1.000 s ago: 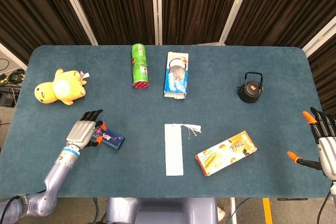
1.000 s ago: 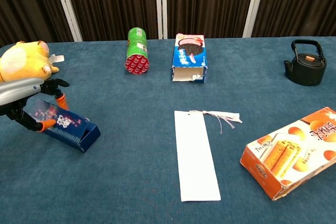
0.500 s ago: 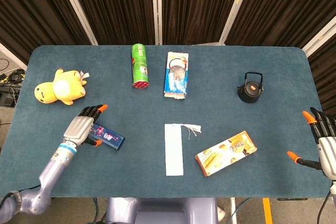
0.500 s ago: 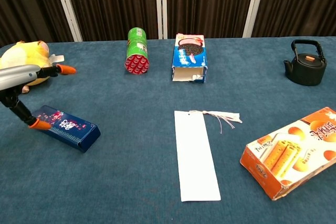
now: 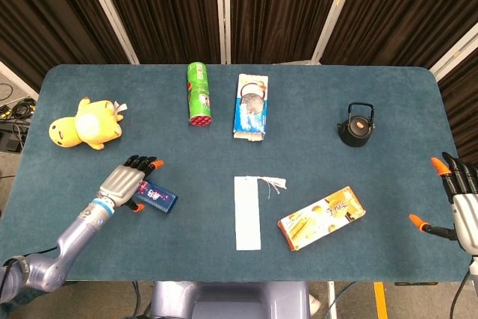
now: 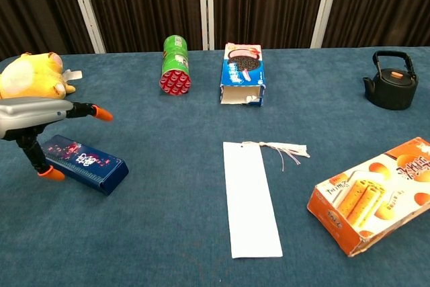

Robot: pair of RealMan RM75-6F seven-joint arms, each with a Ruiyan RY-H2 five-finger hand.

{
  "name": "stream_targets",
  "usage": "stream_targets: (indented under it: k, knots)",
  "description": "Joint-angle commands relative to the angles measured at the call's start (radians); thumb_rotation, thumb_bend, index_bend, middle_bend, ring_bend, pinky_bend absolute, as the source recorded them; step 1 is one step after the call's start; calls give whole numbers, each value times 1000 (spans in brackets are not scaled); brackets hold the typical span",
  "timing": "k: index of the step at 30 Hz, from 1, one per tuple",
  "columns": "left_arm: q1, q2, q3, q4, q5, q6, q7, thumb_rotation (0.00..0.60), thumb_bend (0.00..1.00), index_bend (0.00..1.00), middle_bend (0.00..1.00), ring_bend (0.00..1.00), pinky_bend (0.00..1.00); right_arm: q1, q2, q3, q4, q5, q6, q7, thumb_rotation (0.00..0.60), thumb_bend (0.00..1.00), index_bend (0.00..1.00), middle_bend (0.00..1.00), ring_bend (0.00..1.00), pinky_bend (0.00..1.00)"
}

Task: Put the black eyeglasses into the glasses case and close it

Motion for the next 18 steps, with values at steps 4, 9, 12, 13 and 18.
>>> stream_targets:
  k: [4, 9, 12, 13, 18]
  knots:
    - [-24, -27, 4, 31, -55, -28, 46, 600, 80, 390, 146, 172, 241, 3, -3, 1, 4, 8, -8, -3, 600, 0, 12, 0, 0, 0]
    - [-28, -37, 6, 40, -76, -23, 60, 600, 103, 571, 312, 310, 368, 6, -5, 2, 6, 11, -13, -5, 600, 0, 12, 0, 0, 0]
    - [-28, -42, 7, 45, -80, -11, 70, 600, 158, 647, 377, 361, 411, 6, -6, 2, 6, 11, -14, -6, 600, 0, 12, 0, 0, 0]
    - [-28, -44, 7, 46, -83, -7, 73, 600, 170, 658, 385, 367, 415, 6, -6, 2, 5, 11, -14, -7, 600, 0, 12, 0, 0, 0]
    - [-27, -43, 6, 40, -88, 13, 80, 600, 192, 671, 394, 373, 417, 5, -6, 1, 3, 8, -11, -9, 600, 0, 12, 0, 0, 0]
